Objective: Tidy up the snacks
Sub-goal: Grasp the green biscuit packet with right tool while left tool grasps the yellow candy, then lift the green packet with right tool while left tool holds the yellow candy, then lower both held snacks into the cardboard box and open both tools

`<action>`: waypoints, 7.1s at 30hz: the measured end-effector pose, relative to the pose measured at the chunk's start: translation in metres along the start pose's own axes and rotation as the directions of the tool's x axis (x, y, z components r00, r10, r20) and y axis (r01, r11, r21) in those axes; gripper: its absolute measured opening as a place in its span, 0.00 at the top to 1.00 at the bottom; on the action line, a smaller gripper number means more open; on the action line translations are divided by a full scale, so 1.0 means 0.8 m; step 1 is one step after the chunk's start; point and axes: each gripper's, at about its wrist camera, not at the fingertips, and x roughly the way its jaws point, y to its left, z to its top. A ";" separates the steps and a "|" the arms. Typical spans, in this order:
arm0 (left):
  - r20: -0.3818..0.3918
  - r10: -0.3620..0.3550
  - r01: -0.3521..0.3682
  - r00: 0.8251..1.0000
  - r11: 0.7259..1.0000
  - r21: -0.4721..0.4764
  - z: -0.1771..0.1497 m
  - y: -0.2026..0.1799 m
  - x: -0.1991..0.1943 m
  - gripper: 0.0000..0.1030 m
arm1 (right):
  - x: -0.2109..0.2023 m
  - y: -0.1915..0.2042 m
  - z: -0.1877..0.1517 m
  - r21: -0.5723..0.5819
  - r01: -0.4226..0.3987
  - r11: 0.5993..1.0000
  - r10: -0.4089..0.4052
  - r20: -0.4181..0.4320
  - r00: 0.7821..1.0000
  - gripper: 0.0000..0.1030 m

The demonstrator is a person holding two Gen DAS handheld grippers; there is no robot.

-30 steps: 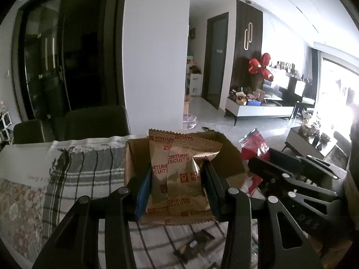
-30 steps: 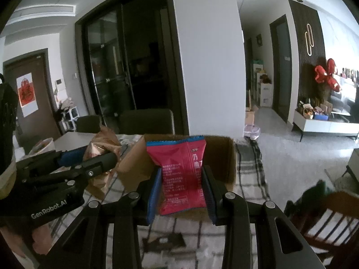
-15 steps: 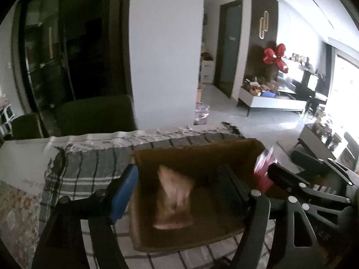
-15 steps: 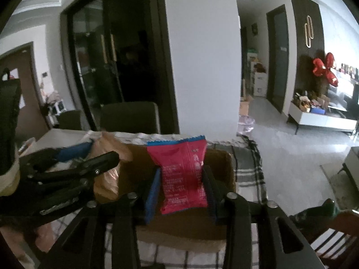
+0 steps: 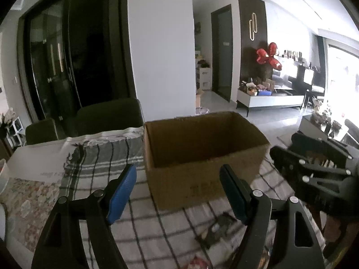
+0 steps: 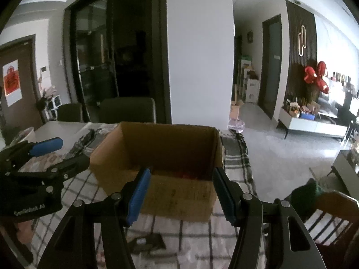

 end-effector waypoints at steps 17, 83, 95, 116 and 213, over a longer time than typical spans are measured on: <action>-0.093 -0.078 0.079 0.993 0.997 0.009 -0.127 -0.026 -0.068 0.34 | -0.061 0.027 -0.110 0.028 -0.074 0.997 0.076 -0.110 0.991 0.43; -0.181 -0.216 0.201 0.959 0.975 -0.098 -0.194 -0.034 -0.023 0.84 | 0.000 0.062 -0.192 -0.113 -0.239 0.964 0.198 -0.294 0.935 0.85; -0.163 -0.199 0.187 0.966 0.979 -0.085 -0.185 -0.043 -0.040 0.84 | -0.006 0.050 -0.179 -0.061 -0.247 0.967 0.224 -0.260 0.939 0.44; -0.229 -0.225 0.191 0.947 0.968 -0.161 -0.212 -0.038 -0.012 0.88 | 0.045 0.062 -0.208 -0.099 -0.305 0.947 0.247 -0.384 0.890 0.49; -0.232 -0.152 0.124 0.961 0.984 -0.131 0.070 0.014 0.199 0.54 | 0.193 -0.018 0.066 0.008 -0.104 0.995 0.102 -0.264 0.959 0.54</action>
